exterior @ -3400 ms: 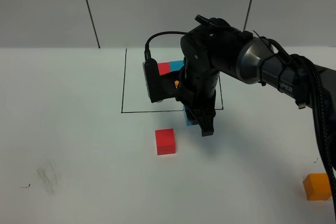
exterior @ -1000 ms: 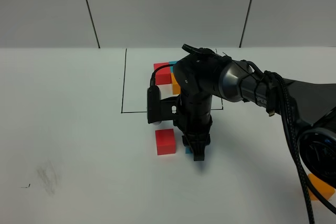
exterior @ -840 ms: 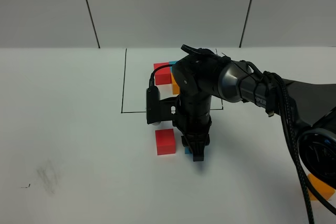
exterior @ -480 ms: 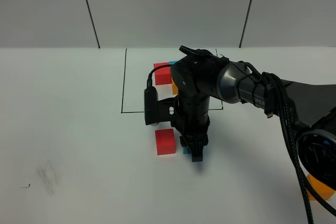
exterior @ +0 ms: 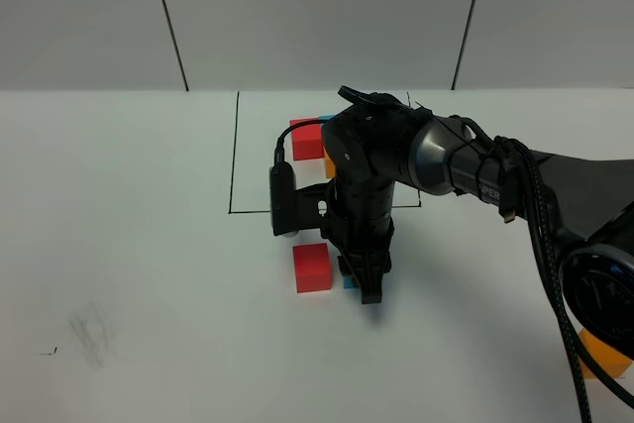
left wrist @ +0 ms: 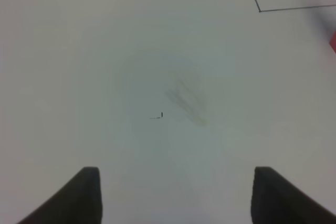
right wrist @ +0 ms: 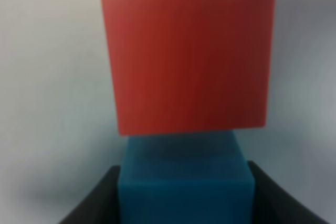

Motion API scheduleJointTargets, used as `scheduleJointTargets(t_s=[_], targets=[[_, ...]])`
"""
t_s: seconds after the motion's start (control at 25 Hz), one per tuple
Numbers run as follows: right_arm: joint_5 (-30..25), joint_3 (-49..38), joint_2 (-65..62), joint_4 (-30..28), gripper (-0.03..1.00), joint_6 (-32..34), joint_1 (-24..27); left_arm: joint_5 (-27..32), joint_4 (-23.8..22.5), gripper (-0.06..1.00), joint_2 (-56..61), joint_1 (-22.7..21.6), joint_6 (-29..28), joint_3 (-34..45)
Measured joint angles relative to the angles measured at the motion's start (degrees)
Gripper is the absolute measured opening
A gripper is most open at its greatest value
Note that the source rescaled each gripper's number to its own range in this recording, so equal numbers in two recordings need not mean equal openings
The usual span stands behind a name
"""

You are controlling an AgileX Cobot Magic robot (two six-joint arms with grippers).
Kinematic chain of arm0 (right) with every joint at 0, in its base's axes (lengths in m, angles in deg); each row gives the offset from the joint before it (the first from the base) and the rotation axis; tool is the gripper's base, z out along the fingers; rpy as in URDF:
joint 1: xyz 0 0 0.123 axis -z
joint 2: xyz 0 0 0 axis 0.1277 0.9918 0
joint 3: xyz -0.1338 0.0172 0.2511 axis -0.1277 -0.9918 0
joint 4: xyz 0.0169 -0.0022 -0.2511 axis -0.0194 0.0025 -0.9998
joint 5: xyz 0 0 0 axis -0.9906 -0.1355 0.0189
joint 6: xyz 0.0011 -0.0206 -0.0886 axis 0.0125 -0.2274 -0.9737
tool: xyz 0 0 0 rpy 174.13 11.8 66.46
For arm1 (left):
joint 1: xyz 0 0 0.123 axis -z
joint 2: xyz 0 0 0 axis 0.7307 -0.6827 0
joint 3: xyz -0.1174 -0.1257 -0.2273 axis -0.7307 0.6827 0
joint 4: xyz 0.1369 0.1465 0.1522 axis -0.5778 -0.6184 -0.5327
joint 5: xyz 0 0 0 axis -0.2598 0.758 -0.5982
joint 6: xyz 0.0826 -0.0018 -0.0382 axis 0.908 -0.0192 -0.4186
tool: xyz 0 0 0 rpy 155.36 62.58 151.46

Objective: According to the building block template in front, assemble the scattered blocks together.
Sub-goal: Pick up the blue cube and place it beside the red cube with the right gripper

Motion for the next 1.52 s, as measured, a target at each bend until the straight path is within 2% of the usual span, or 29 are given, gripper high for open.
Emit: scheduleJointTargets(t_s=[1.52], targets=[[0.3,1.2,0.5,0.2,0.0,0.9,-1.2,0.0,0.0,0.54,0.0,0.0,0.0,0.0]])
